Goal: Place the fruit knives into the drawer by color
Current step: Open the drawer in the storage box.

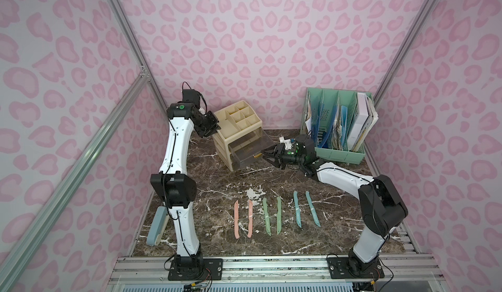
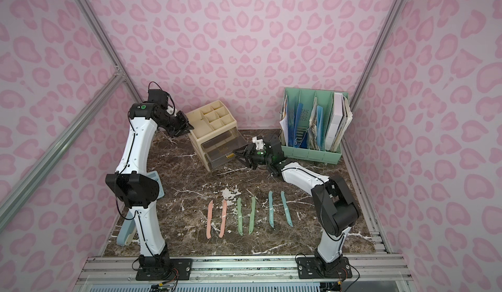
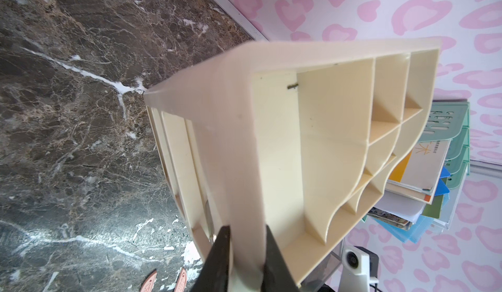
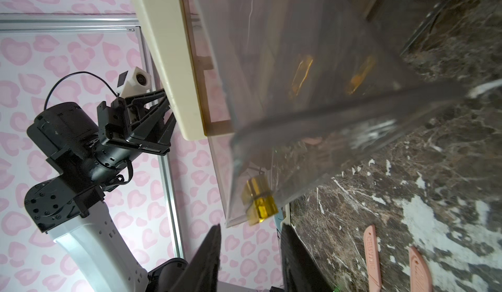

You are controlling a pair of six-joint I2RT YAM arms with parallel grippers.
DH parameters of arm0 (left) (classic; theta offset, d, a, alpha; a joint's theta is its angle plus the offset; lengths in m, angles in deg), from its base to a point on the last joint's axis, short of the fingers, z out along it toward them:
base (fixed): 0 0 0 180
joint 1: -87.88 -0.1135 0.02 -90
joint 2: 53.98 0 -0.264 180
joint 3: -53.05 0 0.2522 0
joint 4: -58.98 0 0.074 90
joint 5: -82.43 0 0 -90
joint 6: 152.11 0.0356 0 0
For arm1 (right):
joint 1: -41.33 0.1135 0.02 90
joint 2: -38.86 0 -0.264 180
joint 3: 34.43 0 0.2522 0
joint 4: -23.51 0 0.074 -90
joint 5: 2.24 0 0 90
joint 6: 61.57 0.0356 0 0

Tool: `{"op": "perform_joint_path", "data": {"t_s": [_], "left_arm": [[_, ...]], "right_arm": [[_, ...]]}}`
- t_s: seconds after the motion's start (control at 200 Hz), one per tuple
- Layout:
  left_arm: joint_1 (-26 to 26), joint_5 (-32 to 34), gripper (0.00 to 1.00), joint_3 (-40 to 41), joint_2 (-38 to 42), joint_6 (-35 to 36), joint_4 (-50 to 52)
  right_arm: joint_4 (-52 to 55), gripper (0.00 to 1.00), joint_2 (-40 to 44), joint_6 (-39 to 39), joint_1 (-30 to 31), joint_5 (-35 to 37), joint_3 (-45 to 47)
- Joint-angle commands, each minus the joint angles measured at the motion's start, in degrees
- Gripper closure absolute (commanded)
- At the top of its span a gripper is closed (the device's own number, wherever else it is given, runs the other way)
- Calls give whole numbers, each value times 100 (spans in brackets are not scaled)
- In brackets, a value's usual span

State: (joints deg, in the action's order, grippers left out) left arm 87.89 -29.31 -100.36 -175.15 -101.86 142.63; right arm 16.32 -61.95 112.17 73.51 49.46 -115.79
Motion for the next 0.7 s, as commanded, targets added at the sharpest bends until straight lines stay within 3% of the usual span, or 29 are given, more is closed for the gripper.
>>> {"op": "perform_joint_path", "data": {"t_s": [0.0, 0.205, 0.455, 0.695], "left_arm": [[-1, 30, 77, 0, 5, -16, 28], [-1, 84, 72, 0, 162, 46, 83], [-1, 176, 41, 124, 534, 172, 262], [-1, 222, 31, 1119, 1305, 248, 1]], "right_arm": [[252, 61, 150, -244, -54, 5, -46], [963, 58, 508, -774, -146, 77, -53], [1880, 58, 1144, -1614, -397, 205, 488], [3438, 50, 1629, -3029, -662, 725, 581]]}}
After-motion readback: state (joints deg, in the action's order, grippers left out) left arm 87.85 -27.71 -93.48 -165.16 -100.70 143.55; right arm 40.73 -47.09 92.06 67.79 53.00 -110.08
